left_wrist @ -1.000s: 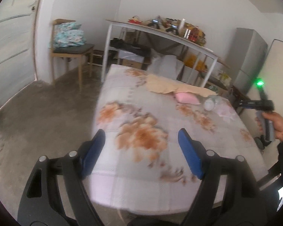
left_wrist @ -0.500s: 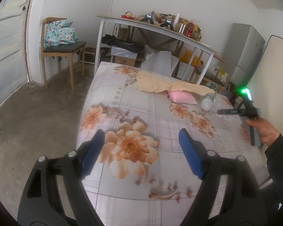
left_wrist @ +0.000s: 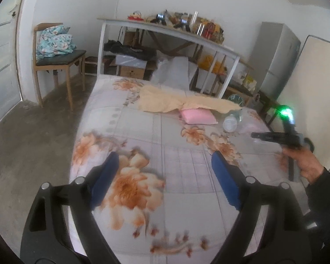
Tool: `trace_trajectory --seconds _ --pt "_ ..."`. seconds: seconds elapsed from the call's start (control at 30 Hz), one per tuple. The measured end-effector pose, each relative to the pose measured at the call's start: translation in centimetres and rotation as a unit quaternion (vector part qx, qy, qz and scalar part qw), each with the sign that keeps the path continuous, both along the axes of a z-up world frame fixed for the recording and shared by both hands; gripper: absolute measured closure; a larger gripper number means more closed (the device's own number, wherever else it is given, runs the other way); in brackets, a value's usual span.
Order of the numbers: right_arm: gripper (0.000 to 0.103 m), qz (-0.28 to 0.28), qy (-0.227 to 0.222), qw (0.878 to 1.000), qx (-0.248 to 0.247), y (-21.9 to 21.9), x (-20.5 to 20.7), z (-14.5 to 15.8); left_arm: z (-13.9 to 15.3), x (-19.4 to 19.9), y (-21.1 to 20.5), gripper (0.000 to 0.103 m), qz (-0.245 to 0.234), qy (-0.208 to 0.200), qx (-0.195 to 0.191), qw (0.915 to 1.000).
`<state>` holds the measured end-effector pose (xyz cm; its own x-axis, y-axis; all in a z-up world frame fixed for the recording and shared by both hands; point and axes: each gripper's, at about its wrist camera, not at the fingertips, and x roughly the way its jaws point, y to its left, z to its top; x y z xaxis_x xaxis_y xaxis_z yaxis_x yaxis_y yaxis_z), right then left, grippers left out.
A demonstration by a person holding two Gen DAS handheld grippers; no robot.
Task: Collect trash
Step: 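Grasp the clear heart-print plastic bag with the right gripper while the left reaches the beige cloth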
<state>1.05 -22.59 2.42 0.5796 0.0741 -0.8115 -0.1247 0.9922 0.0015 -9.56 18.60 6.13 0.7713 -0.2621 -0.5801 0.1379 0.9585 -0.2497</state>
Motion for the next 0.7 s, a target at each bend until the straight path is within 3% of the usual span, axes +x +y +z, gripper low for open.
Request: trace_trajectory --seconds 0.17,0.37,0.43,0.53,0.7 --pt "0.085 0.003 0.001 1.0 0.014 0.1 -1.8 0.5 0.6 5.7 -1.3 0.021 -0.007 0.008 -0.01 0.9999" --pt "0.085 -0.002 -0.025 0.999 0.024 0.5 -5.3 2.1 0.6 15.0 -5.4 0.021 -0.039 0.009 0.042 0.9983" --pt "0.085 -0.009 -0.03 0.999 0.031 0.4 -6.3 2.5 0.1 18.0 -6.5 0.021 -0.053 0.019 0.038 0.9977" --pt "0.085 -0.011 -0.04 0.998 0.038 0.4 -7.6 3.1 -1.1 23.0 -7.8 0.021 -0.063 0.049 0.002 0.9969" --pt "0.085 -0.009 -0.045 0.997 0.057 -0.2 -7.6 3.2 -3.9 27.5 -10.7 0.023 -0.075 0.093 0.018 0.9926"
